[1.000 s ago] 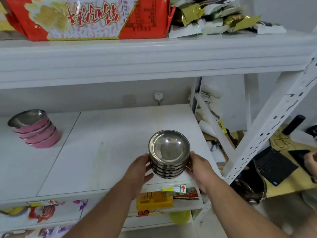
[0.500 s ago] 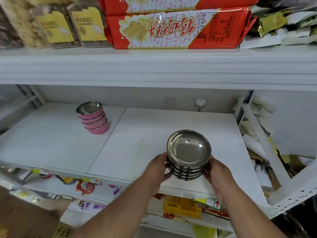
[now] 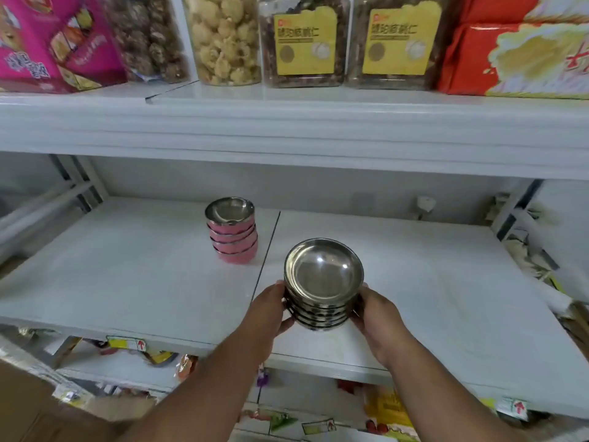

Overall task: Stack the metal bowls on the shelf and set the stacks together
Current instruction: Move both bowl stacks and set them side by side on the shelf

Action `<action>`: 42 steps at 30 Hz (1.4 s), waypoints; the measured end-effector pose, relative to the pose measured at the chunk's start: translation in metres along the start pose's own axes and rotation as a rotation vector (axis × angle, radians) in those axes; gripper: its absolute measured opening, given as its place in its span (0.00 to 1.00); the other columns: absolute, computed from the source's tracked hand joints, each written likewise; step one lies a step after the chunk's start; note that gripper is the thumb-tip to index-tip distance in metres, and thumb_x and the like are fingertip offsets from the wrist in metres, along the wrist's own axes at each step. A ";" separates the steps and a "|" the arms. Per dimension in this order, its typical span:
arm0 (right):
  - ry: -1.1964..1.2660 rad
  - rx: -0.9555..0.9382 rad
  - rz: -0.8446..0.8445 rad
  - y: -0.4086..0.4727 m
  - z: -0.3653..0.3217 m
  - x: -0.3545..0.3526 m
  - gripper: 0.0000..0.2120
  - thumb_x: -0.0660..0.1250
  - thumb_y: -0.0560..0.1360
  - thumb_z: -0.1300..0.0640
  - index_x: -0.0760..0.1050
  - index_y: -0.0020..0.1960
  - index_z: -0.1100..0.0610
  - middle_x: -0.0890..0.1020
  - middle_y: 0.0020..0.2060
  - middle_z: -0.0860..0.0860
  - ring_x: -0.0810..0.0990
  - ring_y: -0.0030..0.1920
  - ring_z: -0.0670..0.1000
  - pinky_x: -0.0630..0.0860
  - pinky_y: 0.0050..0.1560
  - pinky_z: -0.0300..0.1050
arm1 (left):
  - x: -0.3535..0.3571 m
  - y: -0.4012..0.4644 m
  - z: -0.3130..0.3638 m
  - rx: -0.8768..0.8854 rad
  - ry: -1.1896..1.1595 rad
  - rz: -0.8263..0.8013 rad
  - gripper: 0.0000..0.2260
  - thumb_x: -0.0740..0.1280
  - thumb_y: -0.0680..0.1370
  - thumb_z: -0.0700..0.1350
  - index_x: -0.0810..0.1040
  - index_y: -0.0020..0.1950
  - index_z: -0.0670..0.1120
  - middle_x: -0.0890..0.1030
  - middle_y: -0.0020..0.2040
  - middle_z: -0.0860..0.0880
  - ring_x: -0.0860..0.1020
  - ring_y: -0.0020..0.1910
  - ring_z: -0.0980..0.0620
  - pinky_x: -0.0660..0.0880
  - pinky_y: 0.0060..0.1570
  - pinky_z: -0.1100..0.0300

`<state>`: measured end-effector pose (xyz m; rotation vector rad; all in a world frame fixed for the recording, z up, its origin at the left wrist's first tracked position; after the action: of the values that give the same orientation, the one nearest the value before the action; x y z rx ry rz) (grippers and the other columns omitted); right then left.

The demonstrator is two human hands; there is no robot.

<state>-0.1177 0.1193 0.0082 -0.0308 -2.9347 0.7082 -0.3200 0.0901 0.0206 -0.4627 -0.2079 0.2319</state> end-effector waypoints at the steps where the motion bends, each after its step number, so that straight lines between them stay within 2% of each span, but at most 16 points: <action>1: 0.007 0.000 0.006 0.001 0.002 0.014 0.16 0.59 0.83 0.54 0.83 0.49 0.59 0.84 0.60 0.62 0.80 0.65 0.58 0.76 0.70 0.54 | -0.013 0.004 0.003 -0.012 -0.007 -0.009 0.14 0.59 0.83 0.51 0.82 0.58 0.50 0.81 0.61 0.51 0.78 0.61 0.54 0.78 0.60 0.50; 4: 0.038 0.008 0.032 0.002 0.008 0.045 0.18 0.59 0.83 0.54 0.82 0.54 0.65 0.82 0.63 0.64 0.79 0.67 0.59 0.76 0.70 0.54 | -0.042 0.012 0.009 -0.038 -0.025 -0.058 0.13 0.59 0.82 0.49 0.82 0.58 0.49 0.82 0.60 0.52 0.78 0.61 0.55 0.78 0.59 0.52; 8: 0.057 0.029 0.070 0.004 0.016 0.068 0.16 0.59 0.84 0.55 0.84 0.49 0.59 0.84 0.60 0.62 0.81 0.65 0.57 0.76 0.70 0.52 | -0.064 0.026 0.013 -0.076 -0.026 -0.088 0.13 0.61 0.81 0.47 0.82 0.60 0.46 0.82 0.59 0.50 0.79 0.59 0.55 0.78 0.55 0.54; 12: 0.086 0.042 0.100 0.011 0.022 0.079 0.15 0.61 0.83 0.54 0.85 0.52 0.59 0.87 0.56 0.58 0.83 0.61 0.54 0.76 0.70 0.53 | -0.074 0.039 0.012 -0.096 -0.030 -0.123 0.14 0.61 0.82 0.48 0.81 0.62 0.46 0.82 0.61 0.50 0.78 0.60 0.54 0.77 0.55 0.54; 17: 0.068 0.060 0.101 0.019 0.025 0.086 0.15 0.61 0.82 0.55 0.85 0.52 0.60 0.85 0.59 0.61 0.82 0.64 0.56 0.76 0.70 0.55 | -0.081 0.049 0.012 -0.093 -0.006 -0.130 0.13 0.60 0.83 0.49 0.81 0.59 0.49 0.82 0.60 0.52 0.78 0.60 0.55 0.76 0.57 0.53; 22: 0.029 0.065 0.117 0.025 0.033 0.087 0.19 0.60 0.81 0.54 0.80 0.59 0.68 0.83 0.58 0.65 0.81 0.64 0.61 0.74 0.71 0.57 | -0.083 0.053 0.011 -0.102 0.008 -0.149 0.13 0.58 0.83 0.49 0.81 0.59 0.48 0.82 0.58 0.52 0.78 0.58 0.57 0.76 0.57 0.54; 26: 0.021 0.039 0.131 0.019 0.036 0.087 0.18 0.60 0.81 0.54 0.82 0.56 0.65 0.82 0.62 0.65 0.78 0.67 0.61 0.75 0.71 0.56 | -0.085 0.057 0.005 -0.088 0.031 -0.166 0.14 0.58 0.83 0.50 0.80 0.63 0.50 0.82 0.60 0.54 0.78 0.61 0.57 0.75 0.60 0.54; 29: 0.002 0.025 0.129 0.012 0.039 0.088 0.19 0.57 0.82 0.53 0.80 0.56 0.66 0.81 0.63 0.64 0.81 0.62 0.56 0.73 0.72 0.57 | -0.091 0.059 -0.001 -0.056 0.072 -0.158 0.17 0.57 0.84 0.52 0.74 0.70 0.50 0.78 0.67 0.53 0.74 0.67 0.55 0.72 0.68 0.52; 31: -0.055 0.026 0.171 0.006 0.046 0.088 0.20 0.55 0.83 0.49 0.78 0.61 0.62 0.78 0.67 0.62 0.78 0.67 0.55 0.70 0.75 0.58 | -0.096 0.056 -0.007 -0.021 0.103 -0.136 0.19 0.57 0.84 0.53 0.70 0.74 0.50 0.74 0.71 0.52 0.72 0.69 0.53 0.70 0.70 0.52; 33: -0.114 0.022 0.247 -0.001 0.054 0.087 0.22 0.56 0.84 0.46 0.74 0.71 0.57 0.74 0.74 0.57 0.72 0.74 0.57 0.65 0.77 0.59 | -0.101 0.049 -0.013 0.007 0.133 -0.131 0.20 0.58 0.84 0.51 0.68 0.75 0.50 0.72 0.71 0.53 0.74 0.64 0.56 0.69 0.71 0.53; 35: -0.154 0.013 0.269 -0.008 0.062 0.086 0.23 0.56 0.84 0.46 0.70 0.76 0.52 0.74 0.75 0.51 0.71 0.75 0.55 0.65 0.77 0.59 | -0.105 0.043 -0.019 0.030 0.155 -0.129 0.18 0.60 0.84 0.49 0.69 0.74 0.52 0.73 0.70 0.55 0.76 0.59 0.58 0.69 0.70 0.53; 36: -0.163 0.014 0.257 -0.011 0.064 0.088 0.22 0.55 0.85 0.46 0.72 0.75 0.52 0.75 0.74 0.52 0.73 0.74 0.56 0.66 0.75 0.61 | -0.105 0.043 -0.022 0.045 0.166 -0.132 0.17 0.60 0.83 0.48 0.71 0.73 0.52 0.74 0.70 0.55 0.76 0.60 0.57 0.69 0.71 0.53; 38: -0.172 0.020 0.225 -0.014 0.066 0.093 0.18 0.55 0.85 0.50 0.81 0.62 0.53 0.81 0.67 0.57 0.76 0.69 0.60 0.72 0.69 0.57 | -0.104 0.043 -0.025 0.071 0.184 -0.150 0.17 0.60 0.84 0.46 0.73 0.72 0.52 0.75 0.70 0.54 0.75 0.64 0.55 0.70 0.71 0.54; 40: -0.166 0.001 0.212 -0.014 0.063 0.097 0.18 0.54 0.86 0.53 0.82 0.49 0.46 0.86 0.54 0.50 0.80 0.63 0.53 0.73 0.62 0.49 | -0.101 0.044 -0.025 0.082 0.187 -0.166 0.18 0.60 0.84 0.45 0.72 0.74 0.52 0.76 0.70 0.54 0.75 0.65 0.55 0.70 0.71 0.54; 42: -0.142 -0.011 0.199 -0.012 0.059 0.100 0.19 0.53 0.86 0.53 0.80 0.47 0.40 0.83 0.51 0.40 0.80 0.58 0.46 0.71 0.61 0.48 | -0.099 0.046 -0.023 0.088 0.190 -0.176 0.18 0.59 0.84 0.44 0.72 0.74 0.52 0.76 0.70 0.54 0.75 0.66 0.55 0.70 0.70 0.55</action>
<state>-0.2246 0.0864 -0.0270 -0.2886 -3.1013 0.7503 -0.4167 0.0941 -0.0358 -0.3740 -0.0518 0.0239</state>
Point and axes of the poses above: each hand's wrist, its own y-axis towards the middle knuckle, its own x-axis out of the palm, z = x × y, the point moved 5 cm from there along y, towards the middle knuckle
